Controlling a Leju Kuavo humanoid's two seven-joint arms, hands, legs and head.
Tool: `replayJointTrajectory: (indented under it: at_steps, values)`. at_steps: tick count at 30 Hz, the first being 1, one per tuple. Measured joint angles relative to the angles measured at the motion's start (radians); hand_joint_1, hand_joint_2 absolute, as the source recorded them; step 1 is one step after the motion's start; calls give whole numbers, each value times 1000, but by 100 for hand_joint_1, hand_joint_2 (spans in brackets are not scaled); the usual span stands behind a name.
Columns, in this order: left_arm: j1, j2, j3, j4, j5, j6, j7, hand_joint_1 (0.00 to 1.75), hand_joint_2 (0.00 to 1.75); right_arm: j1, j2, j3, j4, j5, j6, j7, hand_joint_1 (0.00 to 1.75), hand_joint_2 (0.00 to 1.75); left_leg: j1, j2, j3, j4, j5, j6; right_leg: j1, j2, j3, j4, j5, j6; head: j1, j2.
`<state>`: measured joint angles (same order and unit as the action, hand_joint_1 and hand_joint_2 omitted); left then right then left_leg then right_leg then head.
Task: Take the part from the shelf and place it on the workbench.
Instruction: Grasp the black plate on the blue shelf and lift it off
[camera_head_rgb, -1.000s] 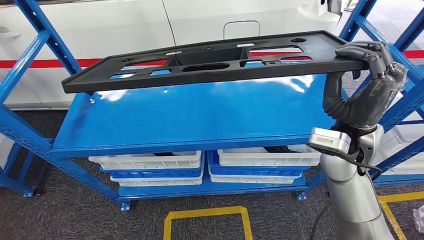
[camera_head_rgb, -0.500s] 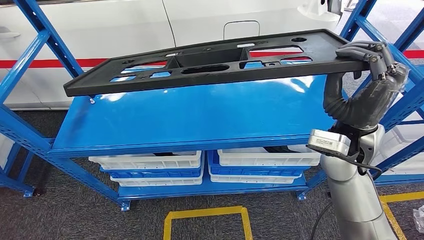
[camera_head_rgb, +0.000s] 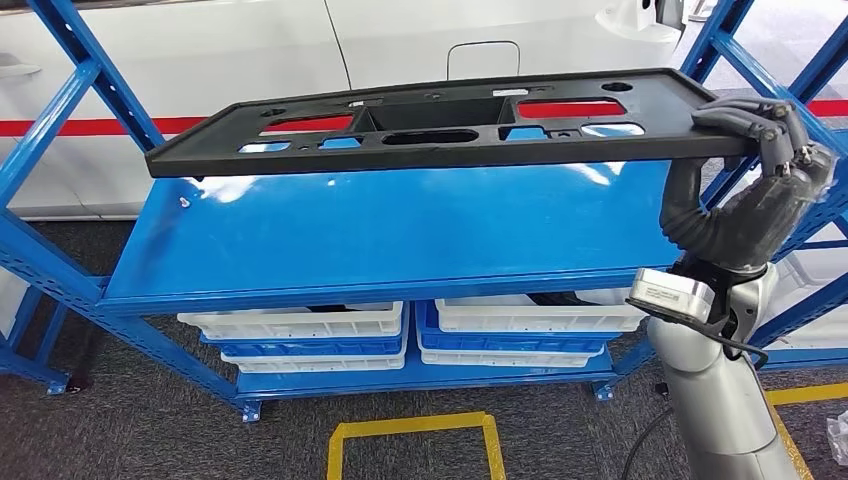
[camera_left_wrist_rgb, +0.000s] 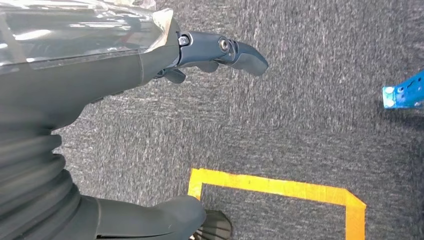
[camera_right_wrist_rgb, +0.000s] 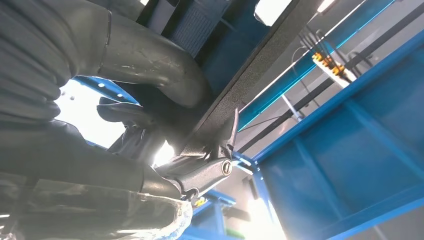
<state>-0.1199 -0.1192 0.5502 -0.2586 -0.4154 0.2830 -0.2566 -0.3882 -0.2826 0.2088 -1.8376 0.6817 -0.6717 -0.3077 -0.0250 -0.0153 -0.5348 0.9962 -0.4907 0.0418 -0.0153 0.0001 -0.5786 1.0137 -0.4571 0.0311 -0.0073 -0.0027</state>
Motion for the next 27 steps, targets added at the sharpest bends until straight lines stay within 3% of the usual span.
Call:
replayJointTrajectory:
  at_steps: [6,9,11,13,15,16,18,19,21,24,25,27]
  values:
    - [5,0,9,0,0,0,6,0,175,68,0,-5,-21,-27,-12,-18,175,175,-4,0,-4,8,-5,11,-5,0,0,-3,4,6,0,0]
    - [6,-2,10,0,-1,1,9,0,175,81,0,-9,-30,-33,-12,-22,175,175,2,3,3,-10,14,23,-2,0,-3,-2,3,17,0,0]
    - [7,-4,11,0,-2,2,11,0,175,94,1,-15,-37,-46,-12,-30,175,175,10,7,7,-25,28,29,0,0,-32,59,-32,16,3,0]
    - [10,-5,12,0,-3,4,11,0,175,117,3,-20,-40,-59,-12,-41,175,175,11,8,1,-26,33,32,-2,0,-89,193,-88,15,5,0]
    - [15,-5,16,0,-2,8,11,0,175,145,5,-25,-41,-72,-12,-49,175,175,13,8,-3,-24,35,30,-7,0,-121,273,-109,25,5,0]
    - [16,-6,17,0,-1,11,10,0,175,157,7,-27,-41,-78,-12,-52,175,175,16,8,-5,-21,34,27,-11,0,-109,253,-96,36,5,0]
    - [18,-6,20,0,0,14,10,0,175,172,8,-32,-41,-86,-12,-57,175,175,22,7,-10,-8,30,18,-19,0,-40,120,-48,58,5,0]
    - [17,-5,22,0,0,14,9,0,175,176,10,-34,-41,-89,-12,-59,175,175,22,6,-16,1,27,10,-20,3,-9,57,-30,62,5,0]
    - [17,-4,26,0,0,17,7,0,175,185,13,-37,-41,-94,-12,-60,175,175,20,4,-28,14,24,-4,-19,9,15,6,-19,51,4,0]
    - [20,-4,31,0,2,23,3,0,175,199,18,-42,-42,-99,-12,-62,175,175,23,2,-40,20,24,-21,-19,11,3,9,-8,23,2,0]
    - [20,-4,32,1,2,25,1,0,175,202,20,-43,-42,-100,-12,-63,175,175,25,3,-48,38,7,-27,-22,10,-1,8,-3,14,2,0]
    - [20,-4,34,1,2,27,-1,0,175,207,24,-43,-42,-100,-12,-66,175,175,28,6,-87,131,-63,-38,-23,7,-12,7,6,-1,0,0]
